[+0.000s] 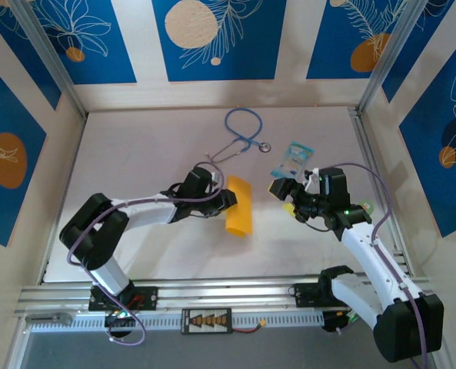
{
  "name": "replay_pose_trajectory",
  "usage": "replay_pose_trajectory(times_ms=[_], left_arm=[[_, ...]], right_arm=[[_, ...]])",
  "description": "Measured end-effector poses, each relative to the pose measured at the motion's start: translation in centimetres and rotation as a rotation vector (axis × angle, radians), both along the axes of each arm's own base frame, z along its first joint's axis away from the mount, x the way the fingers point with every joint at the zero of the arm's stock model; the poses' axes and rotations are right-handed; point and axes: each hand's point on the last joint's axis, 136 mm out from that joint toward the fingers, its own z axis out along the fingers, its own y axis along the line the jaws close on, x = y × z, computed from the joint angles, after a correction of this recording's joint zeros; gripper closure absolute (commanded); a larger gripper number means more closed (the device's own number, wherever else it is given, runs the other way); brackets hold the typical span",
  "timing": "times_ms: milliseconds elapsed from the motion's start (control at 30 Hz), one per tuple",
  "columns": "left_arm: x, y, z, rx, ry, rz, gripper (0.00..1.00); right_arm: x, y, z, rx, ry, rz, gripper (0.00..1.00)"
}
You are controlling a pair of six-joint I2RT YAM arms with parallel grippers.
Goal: Fold a paper plane with a square sheet of paper (pick it up from the middle)
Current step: First fold the square sheet of paper in half at the center of the table.
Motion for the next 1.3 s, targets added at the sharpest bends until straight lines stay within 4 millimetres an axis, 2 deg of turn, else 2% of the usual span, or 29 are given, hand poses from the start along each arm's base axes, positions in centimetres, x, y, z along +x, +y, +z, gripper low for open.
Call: replay_pose_trajectory(times_ms=[300, 400, 633, 833, 967, 1300], left_arm=[[-1.1, 1.3, -3.2, 0.028, 0.058, 0.015, 0.65], [-1.2, 1.5, -3.4, 0.032, 0.059, 0.019, 0.65], [-1.0, 1.8, -3.7, 0.046, 0.052, 0.03, 0.65], [-1.1, 2.3, -4.3, 0.084, 0.048, 0.025, 0.6], [-1.6, 3.1, -5.3, 0.144, 0.064, 0.022, 0.57], [-1.4, 3.8, -5.0, 0.25, 0.042, -0.01, 0.47]], right_arm=[[-0.3, 0.4, -0.7, 0.023, 0.01, 0.019, 0.08], [-0.4, 0.6, -0.8, 0.029, 0.018, 0.031, 0.09], [-0.9, 1.8, -2.6, 0.014, 0.09, 0.082, 0.11], [-1.5, 2.4, -3.3, -0.002, 0.112, 0.116, 0.11], [-1.5, 2.6, -3.5, -0.029, 0.119, 0.124, 0.15], [-1.5, 2.8, -4.8, -0.08, 0.191, 0.138, 0.18]])
